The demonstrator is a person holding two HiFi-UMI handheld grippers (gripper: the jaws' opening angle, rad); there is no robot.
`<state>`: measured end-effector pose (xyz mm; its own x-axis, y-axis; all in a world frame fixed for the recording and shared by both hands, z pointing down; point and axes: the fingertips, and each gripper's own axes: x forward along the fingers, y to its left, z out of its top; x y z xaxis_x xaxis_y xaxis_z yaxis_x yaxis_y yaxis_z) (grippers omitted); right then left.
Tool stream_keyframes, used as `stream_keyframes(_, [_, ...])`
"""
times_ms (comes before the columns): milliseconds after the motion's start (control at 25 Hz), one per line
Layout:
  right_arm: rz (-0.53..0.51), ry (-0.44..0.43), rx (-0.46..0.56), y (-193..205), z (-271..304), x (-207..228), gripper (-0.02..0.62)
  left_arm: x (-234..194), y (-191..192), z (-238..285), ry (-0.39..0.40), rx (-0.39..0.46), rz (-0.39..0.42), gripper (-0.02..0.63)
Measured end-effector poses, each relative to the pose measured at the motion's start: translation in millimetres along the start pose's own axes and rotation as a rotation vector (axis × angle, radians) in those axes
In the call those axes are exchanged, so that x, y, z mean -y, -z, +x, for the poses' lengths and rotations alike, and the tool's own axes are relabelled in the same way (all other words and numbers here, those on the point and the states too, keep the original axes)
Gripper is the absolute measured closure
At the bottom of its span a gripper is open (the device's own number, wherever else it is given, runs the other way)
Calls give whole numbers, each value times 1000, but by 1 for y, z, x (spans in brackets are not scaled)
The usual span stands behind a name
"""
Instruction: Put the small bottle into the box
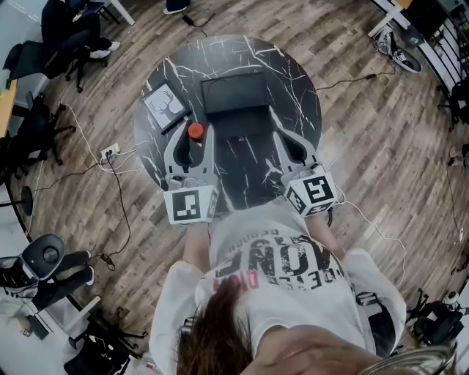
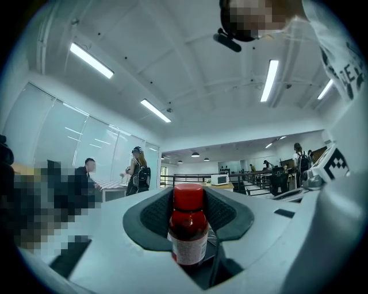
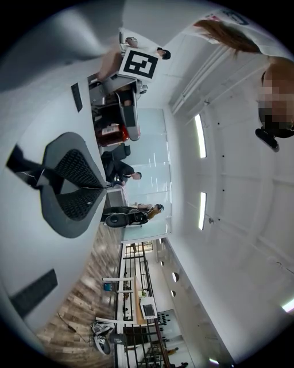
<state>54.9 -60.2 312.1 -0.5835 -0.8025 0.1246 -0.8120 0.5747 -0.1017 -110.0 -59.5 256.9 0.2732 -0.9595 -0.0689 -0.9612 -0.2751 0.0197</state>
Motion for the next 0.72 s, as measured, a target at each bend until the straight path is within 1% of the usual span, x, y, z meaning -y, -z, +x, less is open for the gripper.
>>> stream_keyframes(240, [7,16,-1,1,0,6,594,3,-3,16,24,8,0,456])
stream_keyframes(480, [15,21,-19,5,6,15,594,7,2,35,48,-9,-10,456])
stream_keyframes(600, [21,13,-21,7,10,18,594,7,8,45,56,-13,-17,456])
stream_keyframes(720, [25,11,-21,11,15,22,594,5,20,54,65,-39,-17,456])
